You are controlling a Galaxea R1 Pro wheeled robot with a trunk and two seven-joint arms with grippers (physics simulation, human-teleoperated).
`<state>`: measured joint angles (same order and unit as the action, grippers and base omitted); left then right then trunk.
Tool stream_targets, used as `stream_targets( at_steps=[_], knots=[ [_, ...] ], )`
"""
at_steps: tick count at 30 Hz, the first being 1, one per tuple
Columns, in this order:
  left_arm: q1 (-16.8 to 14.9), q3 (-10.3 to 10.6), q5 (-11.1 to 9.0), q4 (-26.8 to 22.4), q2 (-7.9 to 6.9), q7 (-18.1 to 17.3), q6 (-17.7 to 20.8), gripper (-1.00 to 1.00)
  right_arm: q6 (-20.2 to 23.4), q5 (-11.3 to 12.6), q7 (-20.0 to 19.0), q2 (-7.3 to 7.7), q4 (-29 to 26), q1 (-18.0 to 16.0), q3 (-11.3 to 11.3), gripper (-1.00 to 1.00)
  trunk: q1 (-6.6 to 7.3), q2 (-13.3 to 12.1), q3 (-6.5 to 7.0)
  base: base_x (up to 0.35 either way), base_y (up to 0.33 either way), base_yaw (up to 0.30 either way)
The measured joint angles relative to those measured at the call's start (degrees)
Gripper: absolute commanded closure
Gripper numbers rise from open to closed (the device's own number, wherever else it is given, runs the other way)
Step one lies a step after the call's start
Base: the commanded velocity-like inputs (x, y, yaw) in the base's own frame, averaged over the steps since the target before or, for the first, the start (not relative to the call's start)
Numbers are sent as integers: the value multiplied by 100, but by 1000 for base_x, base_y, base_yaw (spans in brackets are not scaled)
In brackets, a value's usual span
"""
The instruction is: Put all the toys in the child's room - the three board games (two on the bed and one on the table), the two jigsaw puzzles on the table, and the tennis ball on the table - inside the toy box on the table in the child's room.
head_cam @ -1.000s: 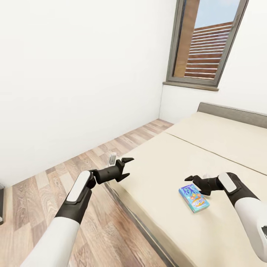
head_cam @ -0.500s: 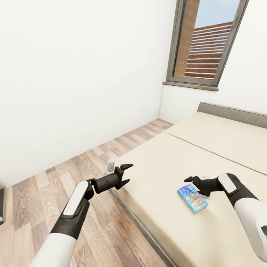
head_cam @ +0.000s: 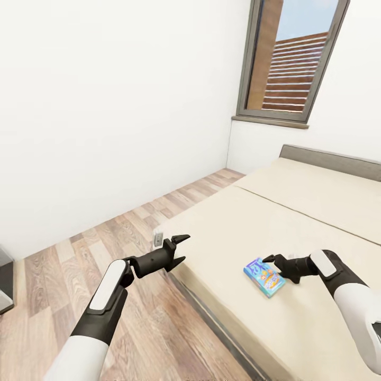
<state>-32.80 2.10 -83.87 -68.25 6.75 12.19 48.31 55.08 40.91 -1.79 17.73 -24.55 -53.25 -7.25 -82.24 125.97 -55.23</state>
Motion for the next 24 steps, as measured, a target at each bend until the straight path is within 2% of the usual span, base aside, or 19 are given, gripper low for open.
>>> stream_targets(
  at_steps=[14,19,24],
  knots=[
    [35,8,1,-8,-8,-21,1,-100,10,41,-95,-12,-201,22,41,-100,1,0,0,-23,0,15],
    [46,4,0,-11,-10,-20,1,-100,3,-112,-104,-9,-247,25,50,-100,2,1,1,-4,0,143],
    [49,2,0,-9,-10,-18,1,-100,2,-131,-107,-13,-310,28,56,-100,2,1,1,-2,0,218]
  ],
)
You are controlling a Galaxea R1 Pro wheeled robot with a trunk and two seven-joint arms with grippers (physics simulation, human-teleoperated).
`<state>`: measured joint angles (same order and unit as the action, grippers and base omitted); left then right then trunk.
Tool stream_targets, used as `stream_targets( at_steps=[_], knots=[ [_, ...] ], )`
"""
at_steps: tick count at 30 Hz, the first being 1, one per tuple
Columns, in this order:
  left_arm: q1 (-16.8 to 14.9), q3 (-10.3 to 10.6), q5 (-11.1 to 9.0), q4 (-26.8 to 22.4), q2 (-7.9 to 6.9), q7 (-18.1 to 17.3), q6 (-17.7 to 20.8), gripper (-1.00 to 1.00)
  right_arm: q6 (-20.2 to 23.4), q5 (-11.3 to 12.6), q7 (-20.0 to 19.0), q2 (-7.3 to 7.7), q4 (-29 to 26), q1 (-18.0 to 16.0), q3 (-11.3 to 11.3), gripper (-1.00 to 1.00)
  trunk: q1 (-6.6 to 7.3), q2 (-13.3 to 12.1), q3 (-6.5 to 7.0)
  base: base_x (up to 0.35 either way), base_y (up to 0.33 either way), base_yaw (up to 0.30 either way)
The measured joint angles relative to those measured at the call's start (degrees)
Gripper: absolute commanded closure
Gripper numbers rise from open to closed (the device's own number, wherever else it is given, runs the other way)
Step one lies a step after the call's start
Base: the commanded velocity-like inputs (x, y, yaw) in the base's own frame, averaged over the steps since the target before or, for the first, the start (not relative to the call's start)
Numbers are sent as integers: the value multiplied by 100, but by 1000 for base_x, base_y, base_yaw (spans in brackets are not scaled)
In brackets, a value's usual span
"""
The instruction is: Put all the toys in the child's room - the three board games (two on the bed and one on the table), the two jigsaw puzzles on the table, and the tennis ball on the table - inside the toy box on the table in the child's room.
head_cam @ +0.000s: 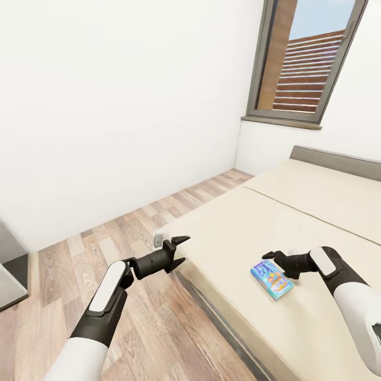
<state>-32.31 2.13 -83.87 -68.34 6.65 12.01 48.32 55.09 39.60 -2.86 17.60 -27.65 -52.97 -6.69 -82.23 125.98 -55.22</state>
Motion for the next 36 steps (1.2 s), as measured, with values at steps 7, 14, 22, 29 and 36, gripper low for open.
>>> stream_targets(
  at_steps=[7,14,22,29,36],
  knots=[
    [1,0,0,9,0,6,0,-100,-5,-6,-4,-2,-7,2,2,-100,0,0,0,-6,0,199],
    [0,1,-4,40,6,2,0,-100,-19,183,-25,-4,48,7,-8,-100,-3,-1,0,-147,0,62],
    [0,10,-7,51,9,-1,0,-100,-18,186,-24,-2,47,11,-8,-100,-3,-1,0,-204,0,15],
    [0,4,-8,53,10,-1,0,-100,-18,185,-24,-4,47,11,-8,-100,-1,-1,0,-56,0,4],
    [0,2,-8,54,10,-1,0,-100,-24,184,-25,-1,46,13,-8,-100,-1,-1,0,-17,0,1]
  ],
)
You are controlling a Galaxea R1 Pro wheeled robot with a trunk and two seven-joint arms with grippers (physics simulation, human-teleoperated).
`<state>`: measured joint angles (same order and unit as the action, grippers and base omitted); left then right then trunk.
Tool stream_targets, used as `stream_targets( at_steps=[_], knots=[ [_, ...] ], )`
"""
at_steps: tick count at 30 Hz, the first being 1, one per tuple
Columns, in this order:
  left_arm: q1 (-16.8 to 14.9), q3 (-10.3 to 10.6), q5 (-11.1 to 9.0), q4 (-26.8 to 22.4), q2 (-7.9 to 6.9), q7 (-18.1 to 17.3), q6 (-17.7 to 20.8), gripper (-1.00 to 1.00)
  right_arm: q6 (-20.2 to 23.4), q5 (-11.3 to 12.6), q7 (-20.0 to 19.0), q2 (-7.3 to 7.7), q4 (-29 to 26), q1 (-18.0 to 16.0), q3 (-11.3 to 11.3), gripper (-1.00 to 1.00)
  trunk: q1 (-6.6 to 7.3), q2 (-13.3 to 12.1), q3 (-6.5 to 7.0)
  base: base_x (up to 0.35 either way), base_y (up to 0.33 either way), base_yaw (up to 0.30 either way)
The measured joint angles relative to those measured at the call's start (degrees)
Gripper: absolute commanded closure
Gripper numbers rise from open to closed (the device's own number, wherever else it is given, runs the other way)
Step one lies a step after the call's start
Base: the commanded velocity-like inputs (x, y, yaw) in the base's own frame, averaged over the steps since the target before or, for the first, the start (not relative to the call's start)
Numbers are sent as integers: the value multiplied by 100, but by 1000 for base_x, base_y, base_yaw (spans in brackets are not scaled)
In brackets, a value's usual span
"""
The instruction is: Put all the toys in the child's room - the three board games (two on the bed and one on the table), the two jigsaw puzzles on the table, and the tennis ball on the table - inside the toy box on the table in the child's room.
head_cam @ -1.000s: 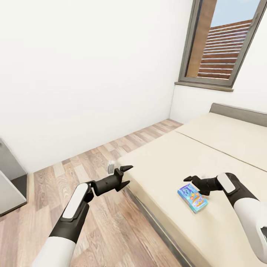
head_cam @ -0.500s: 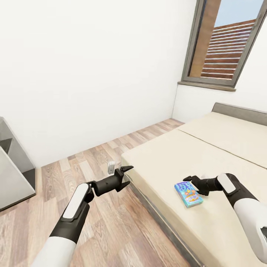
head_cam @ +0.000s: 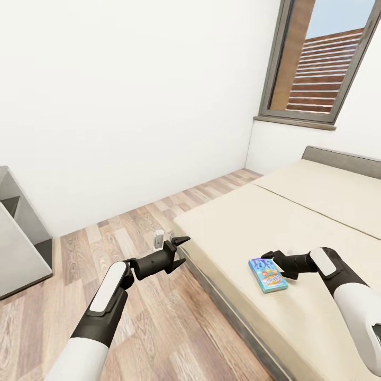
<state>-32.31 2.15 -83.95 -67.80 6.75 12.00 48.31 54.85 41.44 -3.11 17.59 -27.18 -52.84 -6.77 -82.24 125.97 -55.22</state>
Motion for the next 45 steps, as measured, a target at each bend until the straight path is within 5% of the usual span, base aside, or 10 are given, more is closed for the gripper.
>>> stream_targets(
  at_steps=[45],
  knots=[
    [-2,25,4,0,8,0,0,-100,-3,-11,0,1,0,-8,-4,-100,0,0,0,-94,0,0]
  ],
)
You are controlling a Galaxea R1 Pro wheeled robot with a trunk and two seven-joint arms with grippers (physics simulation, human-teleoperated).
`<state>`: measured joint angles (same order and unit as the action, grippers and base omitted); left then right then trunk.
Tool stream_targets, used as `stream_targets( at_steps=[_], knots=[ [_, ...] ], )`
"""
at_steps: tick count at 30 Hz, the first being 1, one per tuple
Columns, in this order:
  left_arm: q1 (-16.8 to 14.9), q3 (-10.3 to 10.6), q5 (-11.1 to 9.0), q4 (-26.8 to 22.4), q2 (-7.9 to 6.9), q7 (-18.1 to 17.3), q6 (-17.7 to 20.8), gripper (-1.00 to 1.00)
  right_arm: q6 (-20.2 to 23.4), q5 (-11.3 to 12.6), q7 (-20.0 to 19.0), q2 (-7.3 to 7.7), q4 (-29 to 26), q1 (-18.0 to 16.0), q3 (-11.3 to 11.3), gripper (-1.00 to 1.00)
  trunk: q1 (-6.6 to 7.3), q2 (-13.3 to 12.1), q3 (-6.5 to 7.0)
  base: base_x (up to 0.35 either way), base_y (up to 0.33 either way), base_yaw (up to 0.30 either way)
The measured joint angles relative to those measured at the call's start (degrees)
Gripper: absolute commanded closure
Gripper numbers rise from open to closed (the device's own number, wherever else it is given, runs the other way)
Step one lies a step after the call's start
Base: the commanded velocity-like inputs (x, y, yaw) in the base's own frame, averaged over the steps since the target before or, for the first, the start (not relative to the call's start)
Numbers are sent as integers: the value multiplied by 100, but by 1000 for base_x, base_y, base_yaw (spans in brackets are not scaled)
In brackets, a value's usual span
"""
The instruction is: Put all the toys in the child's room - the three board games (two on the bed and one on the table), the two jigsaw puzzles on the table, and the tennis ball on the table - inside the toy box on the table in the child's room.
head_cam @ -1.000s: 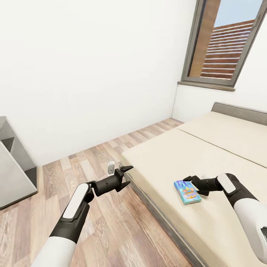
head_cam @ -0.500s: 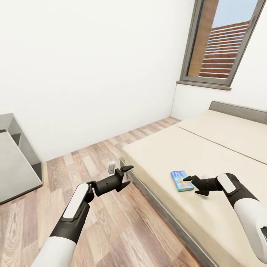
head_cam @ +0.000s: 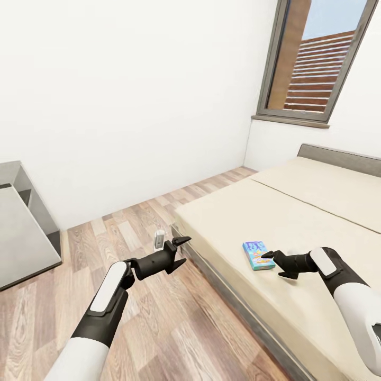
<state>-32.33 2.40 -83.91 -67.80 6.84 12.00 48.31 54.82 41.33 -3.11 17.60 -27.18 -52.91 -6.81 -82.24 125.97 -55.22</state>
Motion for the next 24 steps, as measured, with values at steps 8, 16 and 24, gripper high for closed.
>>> stream_targets(
  at_steps=[8,16,24],
  knots=[
    [2,2,3,-1,0,0,0,-100,3,-8,3,1,0,0,-2,-100,0,0,0,-5,0,16],
    [-1,6,3,-4,-1,2,0,-100,4,-155,12,3,-34,-3,3,-100,1,1,0,-1,0,149],
    [-3,8,4,-2,0,1,0,-100,1,-153,6,4,-35,-2,1,-100,1,1,0,0,0,117]
  ],
)
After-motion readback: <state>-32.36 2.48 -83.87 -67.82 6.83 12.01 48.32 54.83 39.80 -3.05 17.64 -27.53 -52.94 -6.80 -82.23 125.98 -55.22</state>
